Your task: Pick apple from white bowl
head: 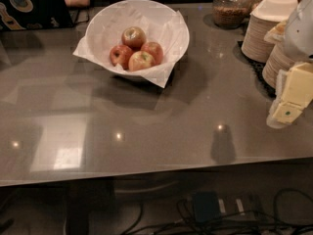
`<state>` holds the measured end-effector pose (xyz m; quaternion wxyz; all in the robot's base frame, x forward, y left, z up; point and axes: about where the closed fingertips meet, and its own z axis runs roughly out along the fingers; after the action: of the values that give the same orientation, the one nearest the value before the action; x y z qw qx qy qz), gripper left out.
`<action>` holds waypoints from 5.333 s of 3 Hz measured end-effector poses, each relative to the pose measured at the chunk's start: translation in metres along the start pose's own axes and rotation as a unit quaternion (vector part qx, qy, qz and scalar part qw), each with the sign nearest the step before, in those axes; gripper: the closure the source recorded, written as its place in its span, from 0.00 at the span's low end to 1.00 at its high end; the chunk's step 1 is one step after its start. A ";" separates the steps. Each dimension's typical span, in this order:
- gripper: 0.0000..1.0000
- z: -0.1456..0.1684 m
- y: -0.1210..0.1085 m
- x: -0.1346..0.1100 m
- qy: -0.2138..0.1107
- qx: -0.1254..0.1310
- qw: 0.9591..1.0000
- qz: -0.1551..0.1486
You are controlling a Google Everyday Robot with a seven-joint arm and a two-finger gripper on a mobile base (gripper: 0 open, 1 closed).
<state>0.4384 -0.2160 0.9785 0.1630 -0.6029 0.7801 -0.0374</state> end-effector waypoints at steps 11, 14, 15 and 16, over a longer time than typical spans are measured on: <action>0.00 0.082 -0.122 -0.233 -0.129 0.027 0.980 0.149; 0.00 0.094 -0.140 -0.262 -0.160 0.055 0.932 0.319; 0.00 0.097 -0.139 -0.261 -0.159 0.043 0.925 0.342; 0.00 0.105 -0.137 -0.262 -0.151 0.016 0.910 0.387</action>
Offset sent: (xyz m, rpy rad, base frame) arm 0.0125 0.0120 -0.0029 0.0341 -0.0177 0.0077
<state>0.6540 0.0107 0.9693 0.2898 -0.2496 0.9177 0.1073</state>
